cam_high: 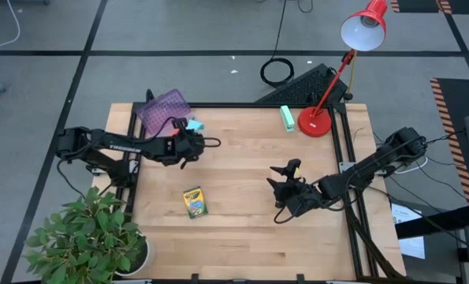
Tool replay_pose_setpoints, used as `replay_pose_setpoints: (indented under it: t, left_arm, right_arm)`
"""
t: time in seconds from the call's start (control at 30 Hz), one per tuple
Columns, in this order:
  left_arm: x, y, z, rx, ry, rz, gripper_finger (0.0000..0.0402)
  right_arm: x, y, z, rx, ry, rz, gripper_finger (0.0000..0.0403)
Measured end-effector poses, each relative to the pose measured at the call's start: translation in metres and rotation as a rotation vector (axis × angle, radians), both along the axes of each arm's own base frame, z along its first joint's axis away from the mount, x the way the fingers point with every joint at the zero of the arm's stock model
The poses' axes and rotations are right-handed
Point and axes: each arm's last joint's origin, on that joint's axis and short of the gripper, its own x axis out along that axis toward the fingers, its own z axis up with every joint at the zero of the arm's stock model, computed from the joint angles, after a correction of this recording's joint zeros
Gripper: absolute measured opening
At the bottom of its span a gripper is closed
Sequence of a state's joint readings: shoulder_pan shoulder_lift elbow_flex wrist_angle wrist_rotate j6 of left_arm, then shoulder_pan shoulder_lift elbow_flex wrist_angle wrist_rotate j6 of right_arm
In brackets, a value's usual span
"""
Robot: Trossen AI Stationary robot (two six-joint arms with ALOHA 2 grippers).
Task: Pack school essentials
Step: Put the light blue sticky note into the purple supply box
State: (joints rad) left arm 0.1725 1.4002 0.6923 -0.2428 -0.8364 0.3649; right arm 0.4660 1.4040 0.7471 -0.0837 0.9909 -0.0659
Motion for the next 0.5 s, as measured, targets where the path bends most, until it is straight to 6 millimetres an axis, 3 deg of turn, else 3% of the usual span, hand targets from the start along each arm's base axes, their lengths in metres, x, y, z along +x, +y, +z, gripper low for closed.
replay_pose_setpoints:
  t: [0.33, 0.5]
  left_arm:
    - [-0.004, 0.018, -0.010, 0.033, -0.031, -0.004, 0.0029]
    - [-0.006, 0.026, -0.013, 0.035, -0.009, 0.000, 0.0015]
  right_arm:
    - [0.000, 0.000, 0.000, -0.003, 0.004, 0.002, 0.0212]
    - [0.000, 0.000, 0.000, -0.005, 0.006, 0.003, 0.0212]
